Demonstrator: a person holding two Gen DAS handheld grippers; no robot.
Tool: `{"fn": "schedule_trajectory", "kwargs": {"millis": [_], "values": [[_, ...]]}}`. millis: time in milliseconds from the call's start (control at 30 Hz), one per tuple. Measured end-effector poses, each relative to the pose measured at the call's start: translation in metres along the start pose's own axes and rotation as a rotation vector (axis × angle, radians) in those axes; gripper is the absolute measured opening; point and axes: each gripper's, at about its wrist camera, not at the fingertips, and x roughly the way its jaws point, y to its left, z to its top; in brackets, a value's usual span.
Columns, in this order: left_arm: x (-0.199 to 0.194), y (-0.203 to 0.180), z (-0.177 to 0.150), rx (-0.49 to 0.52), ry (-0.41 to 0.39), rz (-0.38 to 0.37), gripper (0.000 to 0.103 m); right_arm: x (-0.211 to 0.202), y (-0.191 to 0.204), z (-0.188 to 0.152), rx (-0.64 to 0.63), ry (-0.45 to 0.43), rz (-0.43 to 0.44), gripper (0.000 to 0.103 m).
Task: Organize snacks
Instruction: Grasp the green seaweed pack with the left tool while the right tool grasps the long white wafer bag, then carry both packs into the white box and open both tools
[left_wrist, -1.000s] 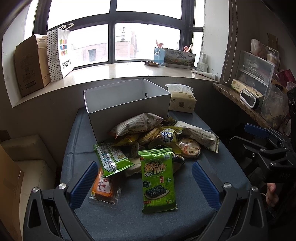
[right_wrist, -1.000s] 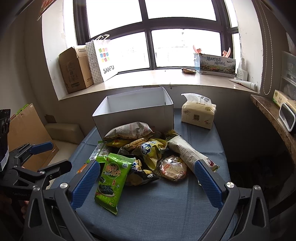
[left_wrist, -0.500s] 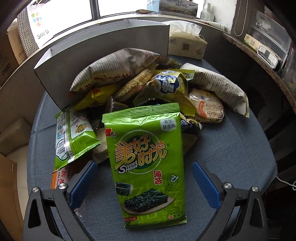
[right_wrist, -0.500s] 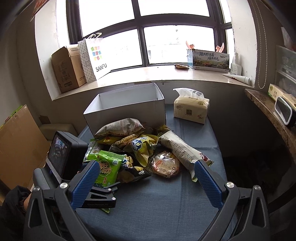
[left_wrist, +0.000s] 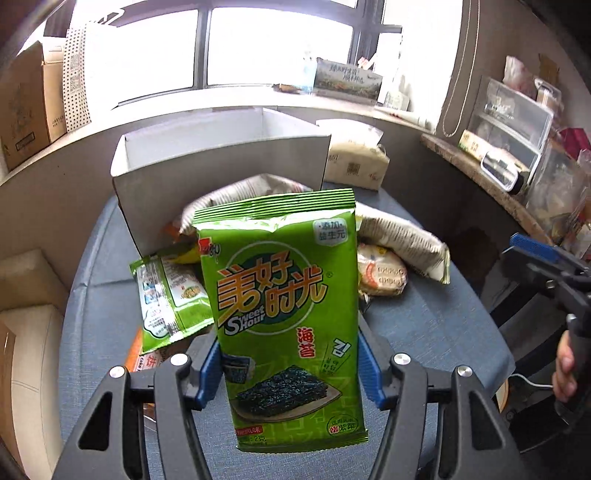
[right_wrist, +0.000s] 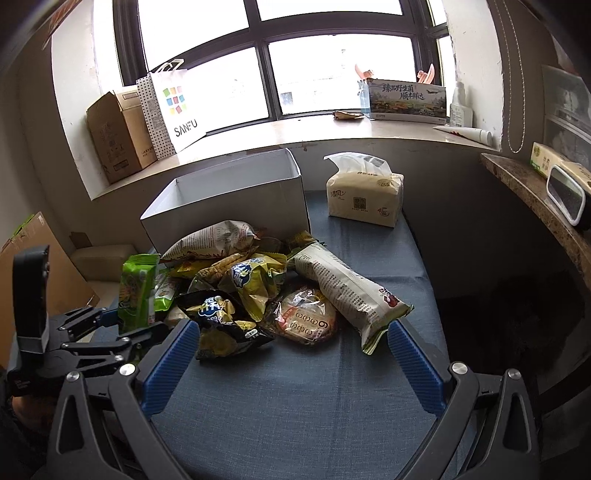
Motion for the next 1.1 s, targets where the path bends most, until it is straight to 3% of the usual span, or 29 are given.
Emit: {"fn": "schedule_trajectory", "kwargs": {"millis": [300, 367, 567, 667, 733, 767, 800, 833, 900, 1100], "values": [[-0.046, 0.019, 0.016, -0.014, -0.135, -0.050, 0.066, 0.080, -0.026, 0.028, -0.171, 0.078, -0.052, 0.103], [-0.050, 0.021, 0.017, -0.012, -0.143, -0.048, 0.066, 0.102, -0.030, 0.036, -0.205, 0.113, -0.087, 0.103], [-0.052, 0.030, 0.017, -0.025, -0.156, -0.034, 0.066, 0.163, -0.045, 0.043, -0.209, 0.260, -0.087, 0.103], [-0.052, 0.031, 0.016, -0.011, -0.174, -0.016, 0.067, 0.178, -0.048, 0.041, -0.214, 0.285, -0.087, 0.102], [-0.051, 0.031, 0.014, -0.001, -0.176, -0.011, 0.067, 0.188, -0.052, 0.038, -0.191, 0.319, -0.064, 0.088], [-0.052, 0.031, 0.013, 0.004, -0.181, -0.019, 0.067, 0.188, -0.057, 0.039, -0.150, 0.316, -0.029, 0.076], [-0.052, 0.031, 0.012, 0.011, -0.184, -0.025, 0.069, 0.188, -0.060, 0.039, -0.117, 0.325, 0.008, 0.053], [-0.052, 0.031, 0.011, 0.013, -0.179, -0.024, 0.069, 0.188, -0.062, 0.038, -0.098, 0.332, 0.034, 0.049], [-0.050, 0.036, 0.009, -0.003, -0.168, -0.018, 0.069, 0.183, -0.061, 0.034, -0.118, 0.319, 0.003, 0.043], [-0.051, 0.053, 0.008, -0.060, -0.178, -0.030, 0.069, 0.143, -0.071, 0.020, -0.039, 0.253, 0.025, 0.041]]}}
